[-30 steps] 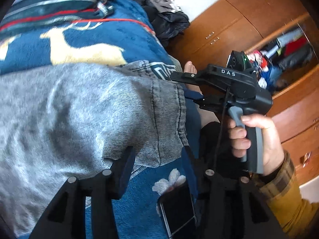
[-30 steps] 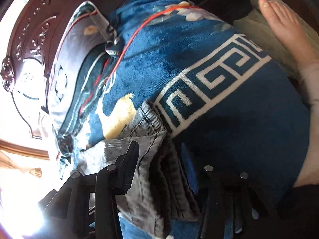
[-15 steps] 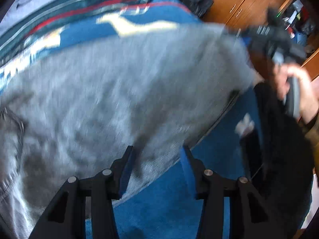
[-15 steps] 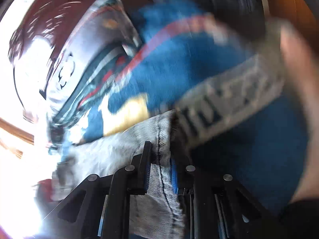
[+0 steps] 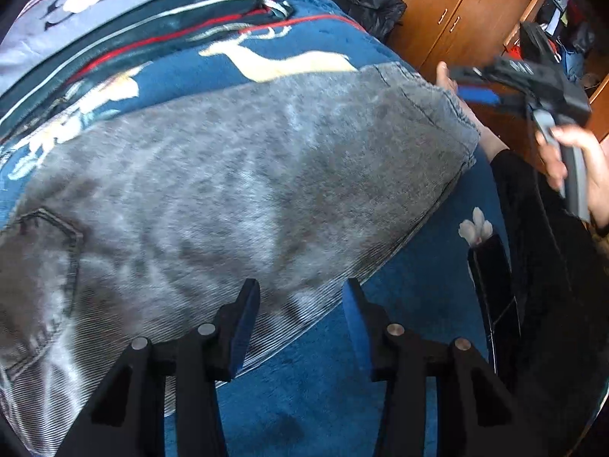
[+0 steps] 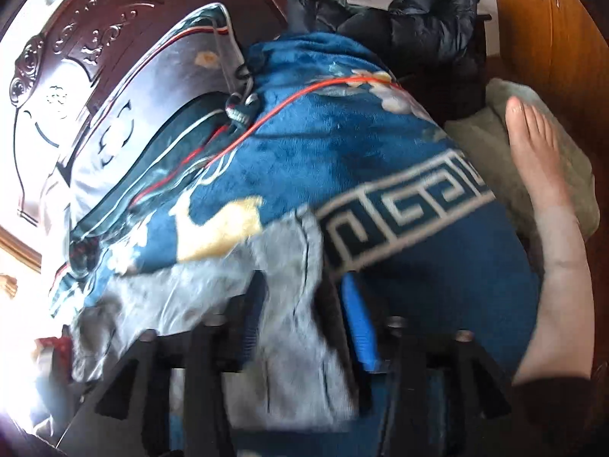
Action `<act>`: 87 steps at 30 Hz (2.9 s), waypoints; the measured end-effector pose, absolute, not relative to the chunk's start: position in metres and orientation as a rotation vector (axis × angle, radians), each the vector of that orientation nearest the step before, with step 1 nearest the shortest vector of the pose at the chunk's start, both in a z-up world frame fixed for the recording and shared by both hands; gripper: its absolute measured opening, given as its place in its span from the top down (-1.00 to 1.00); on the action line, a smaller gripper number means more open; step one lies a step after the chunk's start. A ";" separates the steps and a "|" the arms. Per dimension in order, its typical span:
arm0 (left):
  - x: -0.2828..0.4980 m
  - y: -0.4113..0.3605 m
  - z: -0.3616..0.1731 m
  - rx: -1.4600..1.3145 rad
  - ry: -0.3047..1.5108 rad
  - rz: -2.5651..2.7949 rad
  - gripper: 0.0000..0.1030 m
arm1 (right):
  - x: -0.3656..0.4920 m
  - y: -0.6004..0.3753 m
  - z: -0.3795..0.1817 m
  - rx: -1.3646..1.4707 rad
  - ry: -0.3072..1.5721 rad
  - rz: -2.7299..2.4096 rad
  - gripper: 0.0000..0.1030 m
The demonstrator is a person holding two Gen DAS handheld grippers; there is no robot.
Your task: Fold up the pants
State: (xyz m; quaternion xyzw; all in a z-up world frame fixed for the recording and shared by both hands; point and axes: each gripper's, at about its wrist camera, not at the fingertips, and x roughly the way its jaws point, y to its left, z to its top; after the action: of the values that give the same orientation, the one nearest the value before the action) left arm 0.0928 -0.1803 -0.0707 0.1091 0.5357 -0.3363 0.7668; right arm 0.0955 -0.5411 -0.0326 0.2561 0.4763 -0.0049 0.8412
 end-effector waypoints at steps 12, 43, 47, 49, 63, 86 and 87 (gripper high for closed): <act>0.095 -0.151 -0.085 0.307 1.155 -0.630 0.90 | 0.071 -0.519 -0.060 0.546 1.150 -0.022 0.70; 0.094 0.184 -0.071 -0.639 1.372 -0.123 0.07 | 0.087 -0.187 -0.025 0.159 1.044 0.628 -0.21; 0.092 0.191 -0.091 -0.743 1.379 -0.106 0.07 | 0.082 -0.121 -0.028 0.002 1.045 0.766 -0.21; 0.093 0.194 -0.094 -0.809 1.345 -0.111 0.07 | 0.079 -0.101 -0.031 -0.091 1.043 0.791 -0.22; 0.100 0.203 -0.079 -0.848 1.162 -0.084 0.84 | 0.066 -0.069 -0.057 -0.320 1.024 0.766 0.75; 0.089 0.205 -0.034 -0.640 1.098 -0.037 0.63 | 0.069 -0.116 -0.034 0.011 0.995 0.759 0.00; 0.095 0.196 -0.032 -0.632 1.089 -0.057 0.63 | 0.074 -0.122 -0.036 0.015 0.999 0.730 0.00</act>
State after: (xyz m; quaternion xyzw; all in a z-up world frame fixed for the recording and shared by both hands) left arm 0.0949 0.1962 -0.0315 -0.2956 0.5090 -0.0268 0.8080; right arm 0.0736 -0.1222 -0.0356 0.0071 0.4680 0.3420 0.8148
